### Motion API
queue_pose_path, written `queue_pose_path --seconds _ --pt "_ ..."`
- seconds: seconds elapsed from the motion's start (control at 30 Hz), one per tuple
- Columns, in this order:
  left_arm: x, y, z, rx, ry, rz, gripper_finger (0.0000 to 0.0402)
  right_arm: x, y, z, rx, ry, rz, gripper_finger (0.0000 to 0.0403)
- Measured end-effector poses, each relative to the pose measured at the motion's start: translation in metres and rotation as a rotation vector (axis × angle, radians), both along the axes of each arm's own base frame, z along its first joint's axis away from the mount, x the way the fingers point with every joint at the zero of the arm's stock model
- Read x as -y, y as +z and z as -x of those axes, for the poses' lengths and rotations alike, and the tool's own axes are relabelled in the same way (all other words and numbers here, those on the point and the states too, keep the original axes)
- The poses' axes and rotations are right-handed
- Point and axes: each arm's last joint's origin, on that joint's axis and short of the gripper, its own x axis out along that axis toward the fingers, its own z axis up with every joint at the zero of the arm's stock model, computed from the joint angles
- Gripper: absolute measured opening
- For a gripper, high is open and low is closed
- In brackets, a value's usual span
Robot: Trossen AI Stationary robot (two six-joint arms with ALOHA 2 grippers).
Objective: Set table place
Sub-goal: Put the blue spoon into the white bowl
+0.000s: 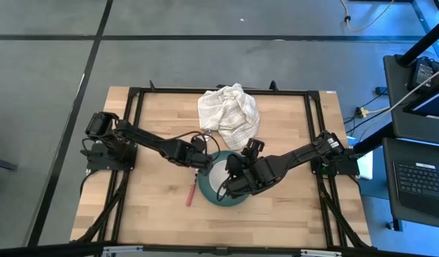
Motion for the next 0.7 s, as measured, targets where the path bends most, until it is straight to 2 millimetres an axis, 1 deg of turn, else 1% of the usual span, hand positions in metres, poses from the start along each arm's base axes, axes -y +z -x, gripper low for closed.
queue_pose_path --seconds 0.1,0.23,0.33,0.4,0.5,0.57,0.7 --pt "-0.007 0.0 -0.001 -0.017 -0.024 -0.026 0.0 0.0 0.0 0.0 0.002 0.0 0.0 0.0181" --pt "-0.032 0.004 -0.005 -0.006 -0.018 -0.048 0.0 0.0 0.0 0.0 0.006 -0.004 0.0 0.0181" --pt "-0.051 0.009 -0.01 0.053 -0.021 0.001 0.0 0.001 0.0 -0.001 0.032 -0.037 -0.001 0.0181" --pt "-0.062 0.012 -0.011 0.062 -0.037 0.016 0.0001 0.004 0.002 -0.001 0.042 -0.058 -0.007 0.0181" --pt "-0.077 0.014 -0.014 0.1 -0.037 0.022 0.0013 0.009 0.006 -0.002 0.054 -0.089 -0.012 0.0181" --pt "-0.086 0.014 -0.015 0.118 -0.04 0.064 0.0025 0.012 0.01 -0.003 0.077 -0.111 -0.022 0.0181" --pt "-0.096 0.008 -0.014 0.102 -0.02 0.121 0.0053 0.018 0.016 -0.006 0.101 -0.129 -0.031 0.0181"
